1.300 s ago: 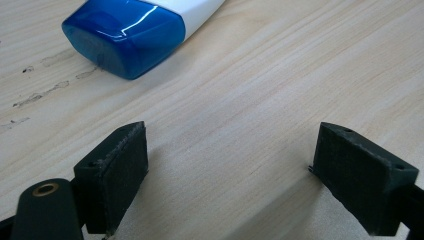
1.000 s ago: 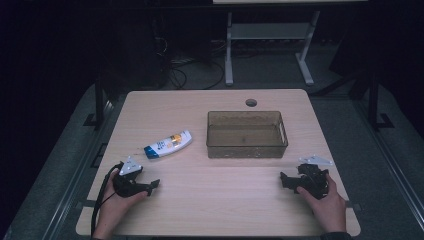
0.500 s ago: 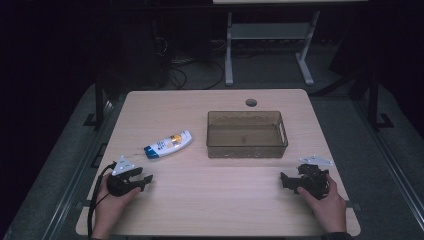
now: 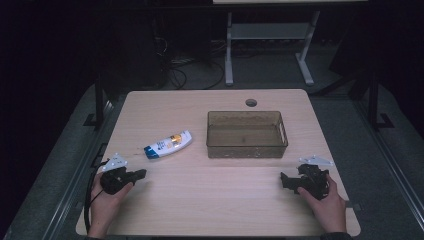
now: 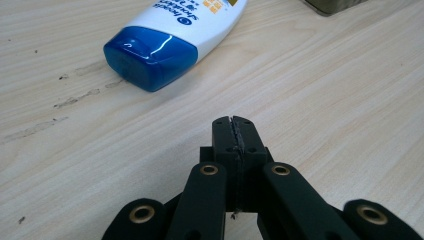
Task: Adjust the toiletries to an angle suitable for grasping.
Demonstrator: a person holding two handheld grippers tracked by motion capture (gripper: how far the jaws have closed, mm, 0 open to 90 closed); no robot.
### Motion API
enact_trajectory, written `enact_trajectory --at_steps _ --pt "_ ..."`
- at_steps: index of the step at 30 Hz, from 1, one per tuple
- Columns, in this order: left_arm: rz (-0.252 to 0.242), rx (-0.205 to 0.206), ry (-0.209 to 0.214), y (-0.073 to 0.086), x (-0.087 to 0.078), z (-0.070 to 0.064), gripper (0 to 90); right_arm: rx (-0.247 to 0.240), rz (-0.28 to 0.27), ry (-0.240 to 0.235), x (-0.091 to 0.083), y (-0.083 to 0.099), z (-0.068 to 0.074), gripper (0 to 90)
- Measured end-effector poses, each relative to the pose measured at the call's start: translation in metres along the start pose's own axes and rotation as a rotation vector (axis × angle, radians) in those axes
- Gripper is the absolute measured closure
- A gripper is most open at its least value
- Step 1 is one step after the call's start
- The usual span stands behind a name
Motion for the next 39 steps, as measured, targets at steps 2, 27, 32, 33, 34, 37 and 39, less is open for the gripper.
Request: enact_trajectory --at_steps 2,27,32,33,34,37,39 --pt "-0.001 0.0 0.002 -0.001 0.0 0.0 89.8 0.0 0.0 0.0 0.0 0.0 0.0 0.0" --pt "-0.012 0.006 0.01 -0.03 0.001 0.016 89.7 -0.002 0.0 0.0 0.0 0.0 0.0 0.0" --pt "-0.024 0.012 0.006 -0.04 0.005 0.02 89.8 -0.002 0.0 0.001 0.0 0.0 0.0 0.0" --pt "-0.024 0.019 0.005 -0.043 0.007 0.022 89.8 -0.002 0.0 0.001 0.0 0.0 0.0 0.0" --pt "-0.025 0.02 0.001 -0.045 0.008 0.023 89.8 -0.002 0.0 0.001 0.0 0.0 0.0 0.0" --pt "-0.031 0.017 0.0 -0.049 0.013 0.026 89.8 -0.002 0.001 0.0 0.0 0.0 0.0 0.0" --pt "-0.025 0.018 -0.009 -0.051 0.017 0.028 89.8 -0.001 0.0 0.0 0.0 0.0 0.0 0.0"
Point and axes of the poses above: each handheld gripper's, and its own axes: x roughly forward along the jaws, y roughly out of its underside, z roughly to its left, the point moved 4 cm from there along x, roughly forward along the jaws, and after that the axes turned 3 degrees about -x, right-handed, at the moved point
